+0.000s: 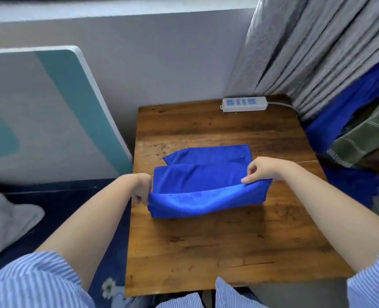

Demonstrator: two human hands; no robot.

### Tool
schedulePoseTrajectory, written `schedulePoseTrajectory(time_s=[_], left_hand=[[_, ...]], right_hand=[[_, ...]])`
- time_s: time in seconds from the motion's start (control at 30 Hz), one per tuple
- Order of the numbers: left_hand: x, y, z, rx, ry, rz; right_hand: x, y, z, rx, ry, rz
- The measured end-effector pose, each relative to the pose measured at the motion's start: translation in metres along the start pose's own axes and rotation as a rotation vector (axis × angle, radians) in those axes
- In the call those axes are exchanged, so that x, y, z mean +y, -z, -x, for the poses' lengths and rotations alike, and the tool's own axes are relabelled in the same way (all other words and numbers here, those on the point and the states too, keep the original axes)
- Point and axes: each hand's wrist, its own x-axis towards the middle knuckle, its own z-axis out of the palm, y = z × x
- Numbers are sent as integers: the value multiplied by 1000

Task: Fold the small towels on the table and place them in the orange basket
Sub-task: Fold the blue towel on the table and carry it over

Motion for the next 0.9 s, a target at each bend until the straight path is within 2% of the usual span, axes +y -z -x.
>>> schedulePoseTrajectory(time_s=[0.07,0.17,0.23,0.3,0.33,0.4,0.5,0.57,0.67,0.77,0.9], left_hand=[[-5,4,-2,124,9,2],[-11,14,-9,243,59,188],[-9,20,-9,295,74,361],[-3,28,-6,352,78,528],[2,32,-4,386,72,625],[16,45,0,477,12,897],[38,77,13,728,-196,1373],[49,96,29,993,-365,1400],[58,112,56,1277,-482,1226],[54,114,59,1414,-505,1253],[32,93,42,1393,-445,1126]], right_hand=[[3,5,7,13,85,-53],[2,8,18,-97,132,18],[-5,9,19,-177,98,175],[-14,12,9,-153,79,391],[-19,15,2,-85,78,464],[-27,27,-9,148,56,452],[-41,61,-13,669,-29,152],[-54,88,-4,955,-15,-120],[-77,118,15,1272,109,-354],[-86,121,20,1388,179,-327],[-70,94,7,1298,114,-184]])
